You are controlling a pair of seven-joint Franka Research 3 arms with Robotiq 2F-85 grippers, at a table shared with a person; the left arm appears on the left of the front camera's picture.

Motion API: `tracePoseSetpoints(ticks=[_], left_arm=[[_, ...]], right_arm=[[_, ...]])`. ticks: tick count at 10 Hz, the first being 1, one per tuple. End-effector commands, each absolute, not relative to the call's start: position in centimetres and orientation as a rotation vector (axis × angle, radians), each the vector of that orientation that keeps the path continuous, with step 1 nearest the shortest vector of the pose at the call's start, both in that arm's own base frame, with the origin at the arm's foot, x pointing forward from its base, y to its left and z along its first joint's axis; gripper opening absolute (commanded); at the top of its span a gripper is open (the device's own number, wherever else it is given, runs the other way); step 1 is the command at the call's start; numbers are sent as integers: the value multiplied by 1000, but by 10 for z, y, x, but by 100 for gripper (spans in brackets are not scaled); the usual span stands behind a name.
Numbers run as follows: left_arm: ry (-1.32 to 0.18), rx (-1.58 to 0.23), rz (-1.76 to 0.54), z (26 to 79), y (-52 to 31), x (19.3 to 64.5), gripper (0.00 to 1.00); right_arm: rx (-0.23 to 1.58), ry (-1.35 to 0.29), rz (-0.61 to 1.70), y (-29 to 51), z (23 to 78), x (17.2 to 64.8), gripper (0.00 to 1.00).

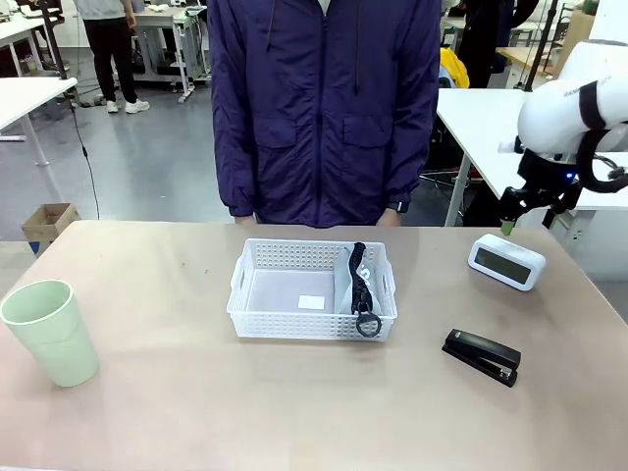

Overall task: Efficiently arrange items inside the basket to fit them all.
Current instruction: Pick up the Digital clock and place it inside the Organizing basket.

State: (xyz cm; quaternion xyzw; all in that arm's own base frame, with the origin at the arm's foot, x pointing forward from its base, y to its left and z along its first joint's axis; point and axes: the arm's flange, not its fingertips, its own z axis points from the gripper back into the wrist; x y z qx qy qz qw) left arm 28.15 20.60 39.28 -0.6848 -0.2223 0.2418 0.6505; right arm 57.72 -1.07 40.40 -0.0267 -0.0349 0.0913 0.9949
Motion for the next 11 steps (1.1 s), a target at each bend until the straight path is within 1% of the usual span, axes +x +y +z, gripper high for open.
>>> tracePoseSetpoints(ticks=[1, 2, 3, 6, 7, 8, 9, 10, 11], left_arm=[[-516, -1564, 534, 394, 205, 280, 100], [-516, -1564, 534, 394, 205, 280, 100], [-516, -1564, 534, 394, 205, 280, 100], [-516, -1564, 534, 394, 205, 280, 100], [-516, -1564, 534, 394, 205, 280, 100], [-516, -1564, 534, 394, 205, 280, 100], [-516, -1564, 534, 394, 205, 280, 100], [-516, -1564, 534, 394, 205, 280, 100], [-516, -1564, 534, 394, 205, 280, 100]], right_arm=[[-179, -60, 515, -12, 401, 575, 100], [-161, -37, 632, -13, 400, 577, 100], [-94, -3, 679, -14, 399, 582, 100], [43, 40, 924, -17, 396, 587, 100], [91, 43, 950, -17, 396, 588, 100], [83, 14, 920, -17, 396, 587, 100], [23, -26, 800, -15, 397, 586, 100], [53, 15, 931, -10, 390, 580, 100], [53, 15, 931, -10, 390, 580, 100]])
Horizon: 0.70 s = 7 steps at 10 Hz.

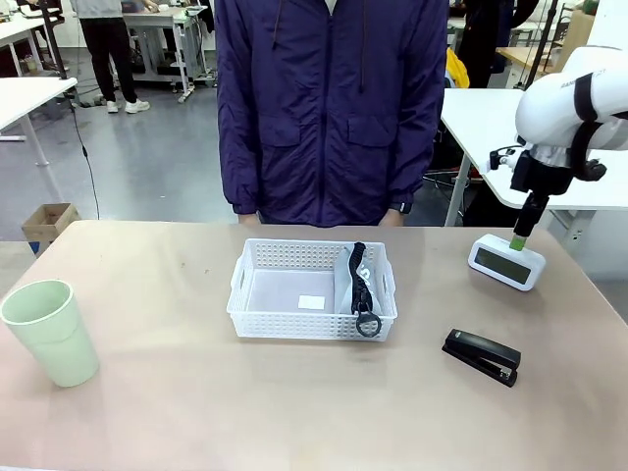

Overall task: Efficiently arrange items inside the basket to fit them all.
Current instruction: Pick up the Digital clock and place it inside the Organizing basket.

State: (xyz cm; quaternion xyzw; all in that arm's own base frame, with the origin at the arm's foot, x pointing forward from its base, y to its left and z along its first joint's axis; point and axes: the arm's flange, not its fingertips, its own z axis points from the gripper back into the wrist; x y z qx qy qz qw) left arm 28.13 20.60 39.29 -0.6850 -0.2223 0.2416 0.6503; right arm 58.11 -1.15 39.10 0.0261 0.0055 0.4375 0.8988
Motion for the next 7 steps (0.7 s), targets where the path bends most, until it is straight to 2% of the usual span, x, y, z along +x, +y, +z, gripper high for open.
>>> tracePoseSetpoints(ticks=[1, 4, 7], left_arm=[[-516, -1564, 534, 394, 205, 280, 100], [-516, -1564, 534, 394, 205, 280, 100], [-516, -1564, 534, 394, 205, 280, 100]], right_arm=[[53, 15, 931, -10, 390, 580, 100], [55, 14, 912, -9, 390, 581, 100], [26, -77, 966, -12, 380, 582, 100]])
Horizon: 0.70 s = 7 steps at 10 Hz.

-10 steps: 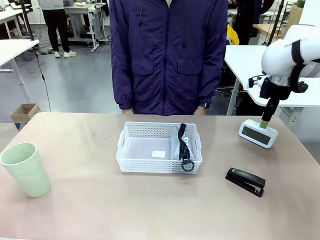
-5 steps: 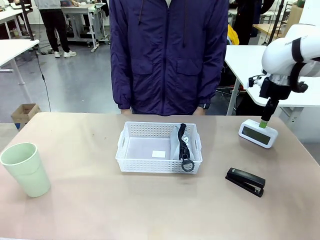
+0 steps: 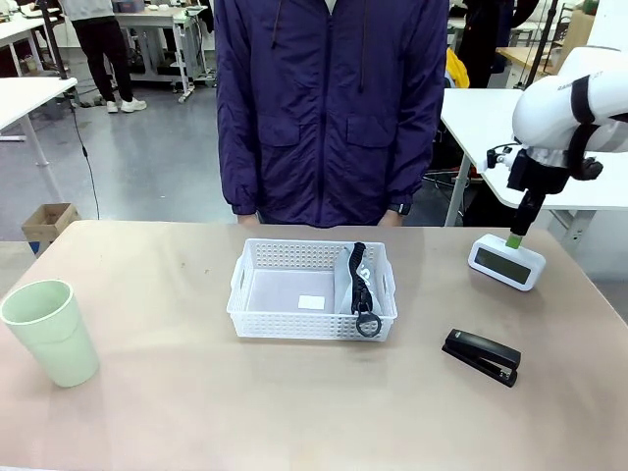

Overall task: Efficiently arrange items inside the basket to fit them all.
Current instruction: Pick up the Digital clock and place it inside the Organizing basket.

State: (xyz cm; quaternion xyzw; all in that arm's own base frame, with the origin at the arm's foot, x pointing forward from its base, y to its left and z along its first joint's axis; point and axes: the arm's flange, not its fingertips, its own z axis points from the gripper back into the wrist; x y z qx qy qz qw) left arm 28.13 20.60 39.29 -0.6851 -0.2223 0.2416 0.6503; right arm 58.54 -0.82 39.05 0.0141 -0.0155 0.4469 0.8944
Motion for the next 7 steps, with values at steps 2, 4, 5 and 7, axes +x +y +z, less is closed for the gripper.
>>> tracePoseSetpoints(ticks=[2, 4, 5, 7], left_arm=[[-516, -1564, 534, 394, 205, 280, 100], [-516, -1564, 534, 394, 205, 280, 100], [-516, -1564, 534, 394, 205, 280, 100], [-516, -1564, 534, 394, 205, 280, 100]], right_arm=[[-2, -42, 1002, -10, 362, 590, 100], [9, -16, 1040, -9, 345, 592, 100], [12, -10, 1054, -7, 338, 592, 100], [-13, 7, 1044, -3, 322, 593, 100]])
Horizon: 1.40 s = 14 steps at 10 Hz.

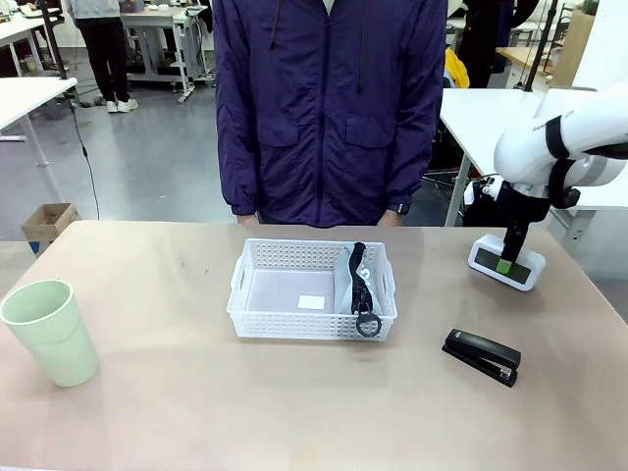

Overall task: Efficiently arrange items inside the basket to fit them all.
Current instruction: Pick up the Digital clock and place it inside the Organizing basket.

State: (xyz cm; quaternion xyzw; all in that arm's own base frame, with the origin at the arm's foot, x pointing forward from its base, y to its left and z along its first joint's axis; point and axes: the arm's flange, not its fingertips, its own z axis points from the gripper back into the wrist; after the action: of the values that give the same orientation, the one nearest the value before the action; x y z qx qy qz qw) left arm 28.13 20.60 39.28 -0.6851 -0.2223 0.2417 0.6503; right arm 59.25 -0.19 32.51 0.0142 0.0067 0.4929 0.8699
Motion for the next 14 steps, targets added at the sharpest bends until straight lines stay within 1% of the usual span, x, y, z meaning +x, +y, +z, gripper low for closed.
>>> tracePoseSetpoints(ticks=[1, 4, 10, 11, 12, 13, 14], left_arm=[[-516, -1564, 534, 394, 205, 280, 100], [-516, -1564, 534, 394, 205, 280, 100], [-516, -1564, 534, 394, 205, 280, 100], [-516, -1564, 534, 394, 205, 280, 100], [-516, -1564, 534, 394, 205, 280, 100], [-516, -1564, 534, 394, 205, 280, 100], [-516, -1564, 534, 394, 205, 280, 100]], right_arm=[[-14, 20, 1056, -1, 314, 595, 100], [7, 11, 1056, -2, 302, 600, 100], [42, -4, 1044, -5, 300, 601, 100], [47, -9, 1042, -4, 300, 600, 41], [43, 5, 1035, -3, 301, 600, 41], [45, -10, 1033, -3, 301, 599, 0], [47, -8, 1027, -3, 301, 600, 36]])
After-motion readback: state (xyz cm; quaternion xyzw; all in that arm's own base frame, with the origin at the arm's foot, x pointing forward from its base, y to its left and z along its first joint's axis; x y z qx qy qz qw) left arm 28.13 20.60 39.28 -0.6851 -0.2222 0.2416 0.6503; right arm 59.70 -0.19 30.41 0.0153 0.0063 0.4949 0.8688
